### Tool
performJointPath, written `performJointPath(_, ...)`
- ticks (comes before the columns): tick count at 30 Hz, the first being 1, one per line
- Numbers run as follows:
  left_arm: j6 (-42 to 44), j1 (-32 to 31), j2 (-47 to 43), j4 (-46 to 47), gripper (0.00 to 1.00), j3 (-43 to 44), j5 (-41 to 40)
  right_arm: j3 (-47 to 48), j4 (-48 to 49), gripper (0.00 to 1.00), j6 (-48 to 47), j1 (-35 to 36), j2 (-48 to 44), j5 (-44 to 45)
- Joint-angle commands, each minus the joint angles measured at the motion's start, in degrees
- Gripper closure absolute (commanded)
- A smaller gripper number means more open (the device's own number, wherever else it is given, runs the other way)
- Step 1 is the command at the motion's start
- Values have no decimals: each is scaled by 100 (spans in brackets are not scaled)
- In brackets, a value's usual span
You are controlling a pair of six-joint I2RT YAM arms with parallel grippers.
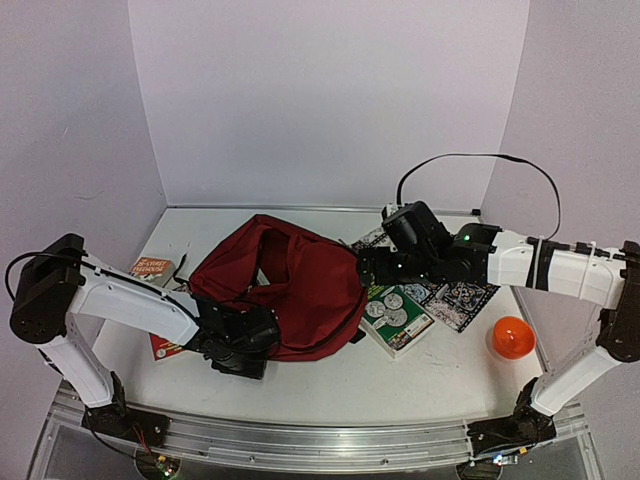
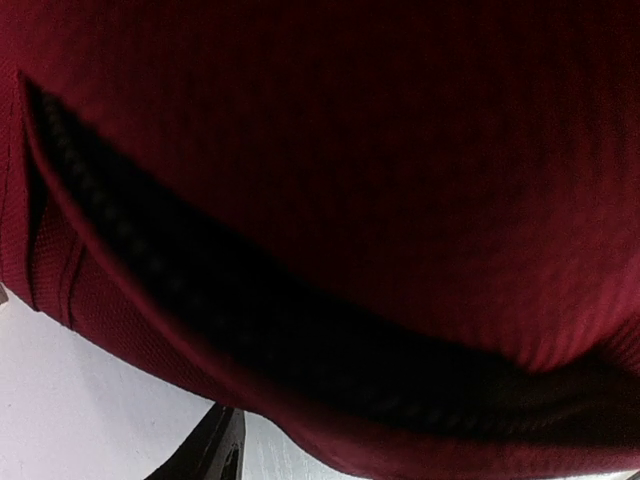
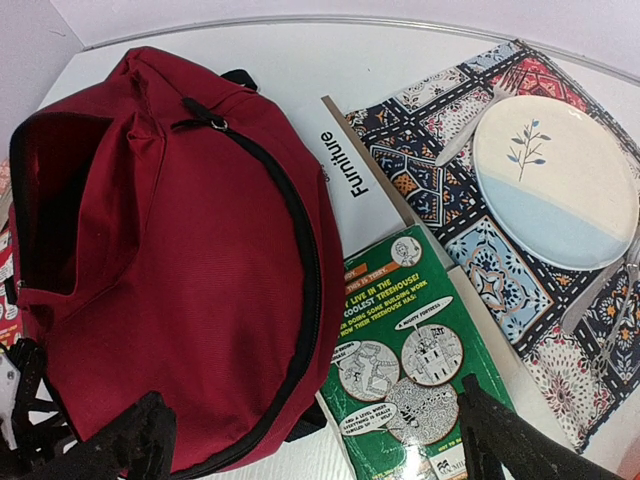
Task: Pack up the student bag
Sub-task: Move the pen to the center of the board.
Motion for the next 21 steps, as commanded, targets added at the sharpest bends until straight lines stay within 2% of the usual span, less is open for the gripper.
performJointPath(1, 61, 117, 186, 156, 57, 145, -314, 128, -95, 2, -17, -3, -123, 160)
performJointPath(5, 70, 180, 263, 110, 69, 56, -138, 152, -104, 2, -4, -8, -83, 141)
performJointPath(8, 38, 154, 174, 39, 82, -97, 412, 170, -105, 2, 1, -2, -53, 139)
performJointPath(10, -47, 89, 31, -24, 88, -261, 716, 184, -105, 2, -3, -5, -40, 142)
performJointPath(16, -301, -104, -701, -468, 93, -797, 1431, 282, -113, 2, -42, -13, 53, 166)
performJointPath(19, -343, -127, -1125, -800, 93, -964, 1768, 348, -119, 2, -62, -12, 119, 144)
performJointPath(21, -358, -127, -1344, -1049, 90, -1007, 1790, 381, -122, 2, -63, -7, 151, 127)
